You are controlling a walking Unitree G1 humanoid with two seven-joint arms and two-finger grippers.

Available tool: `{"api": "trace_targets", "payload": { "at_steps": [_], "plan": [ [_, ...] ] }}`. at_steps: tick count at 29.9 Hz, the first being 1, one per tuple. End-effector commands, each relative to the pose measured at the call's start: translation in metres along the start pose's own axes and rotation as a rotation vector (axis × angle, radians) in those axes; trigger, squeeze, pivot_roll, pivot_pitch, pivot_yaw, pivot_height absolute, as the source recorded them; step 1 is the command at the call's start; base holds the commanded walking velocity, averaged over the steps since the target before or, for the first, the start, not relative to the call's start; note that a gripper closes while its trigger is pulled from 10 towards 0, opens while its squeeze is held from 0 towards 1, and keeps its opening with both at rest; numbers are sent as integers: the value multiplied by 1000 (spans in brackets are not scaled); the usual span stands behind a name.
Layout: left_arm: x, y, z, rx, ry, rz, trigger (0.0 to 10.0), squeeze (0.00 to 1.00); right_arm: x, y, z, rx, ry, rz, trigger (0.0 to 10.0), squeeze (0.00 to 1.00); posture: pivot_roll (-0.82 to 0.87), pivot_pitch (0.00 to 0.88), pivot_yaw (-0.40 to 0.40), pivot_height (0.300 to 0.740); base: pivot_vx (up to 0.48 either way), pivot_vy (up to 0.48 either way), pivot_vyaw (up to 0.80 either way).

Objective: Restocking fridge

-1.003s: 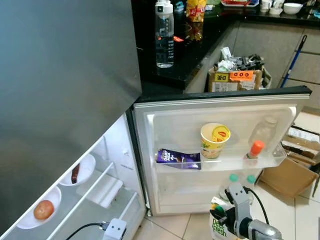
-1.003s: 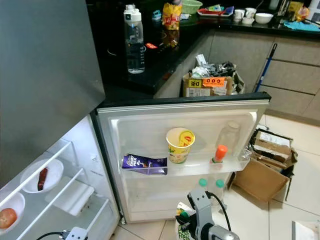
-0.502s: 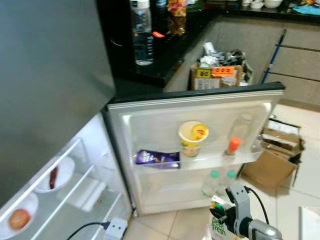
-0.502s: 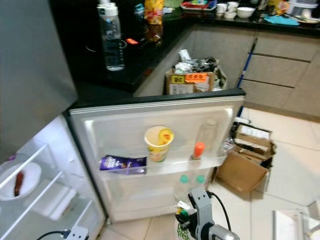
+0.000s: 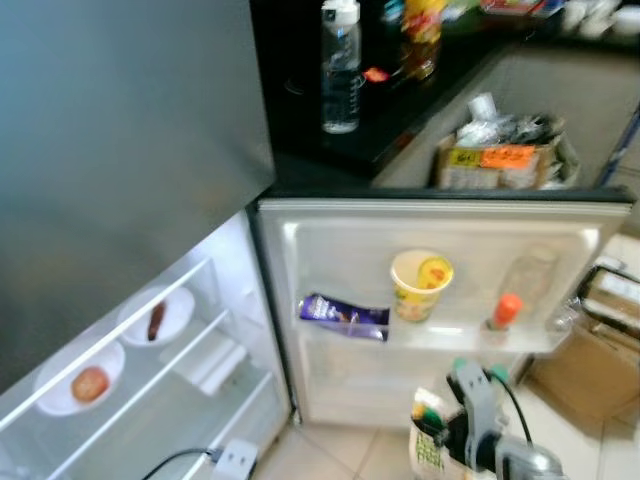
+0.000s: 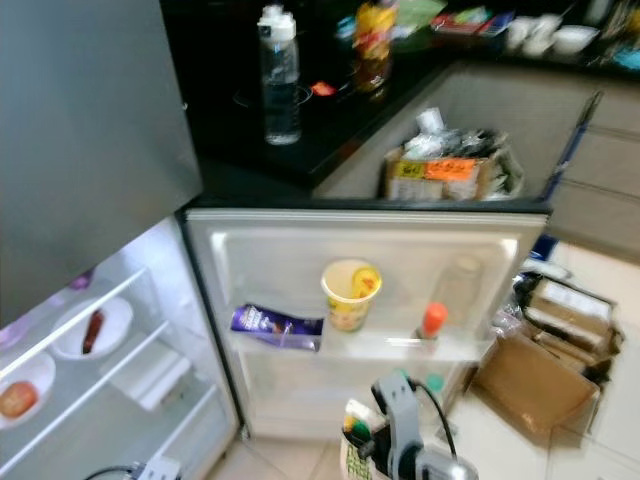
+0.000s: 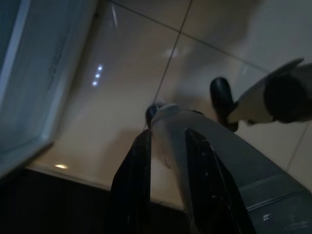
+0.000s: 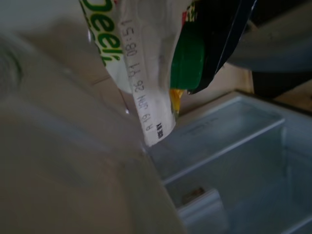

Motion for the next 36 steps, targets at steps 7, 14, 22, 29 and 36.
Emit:
{"api": "trace_targets", "payload": {
  "at_steps": [7, 14, 22, 29, 36],
  "plan": [
    [1, 0, 3, 11, -13, -6, 10000, 0, -4, 3, 4, -17, -5, -7, 10000, 0, -67, 0, -19, 740, 0, -433, 223],
    [1, 0, 3, 1, -7, -5, 10000, 0, -3, 3, 3, -12, 12, -15, 10000, 0, -66, 0, -19, 740, 0, -256, 0],
    [2, 0, 2, 10, 16, -21, 10000, 0, -3, 2, 1, -8, 38, -26, 10000, 0, -67, 0, -19, 740, 0, 0, 0],
    [2, 1, 2, 10, 19, -23, 10000, 0, 0, 2, -7, 0, 127, -36, 10000, 0, -68, 0, -19, 740, 0, 0, 0],
    [2, 1, 2, 5, 20, -28, 10000, 0, 5, 9, -20, 0, 271, -52, 10000, 0, -68, 0, -19, 740, 0, 0, 0]
  ]
}}
Point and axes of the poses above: a point about 5 cm out from each wrist's last joint towards the gripper, its own x axis pointing out of the wrist towards the gripper, its own y axis along the axis of the wrist's last joint, z = x × y, the point moved 1 cm from there along x, pointing out of the wrist towards the gripper, and after that the axes turned 14 degrees about x, right-handed, at the moved point
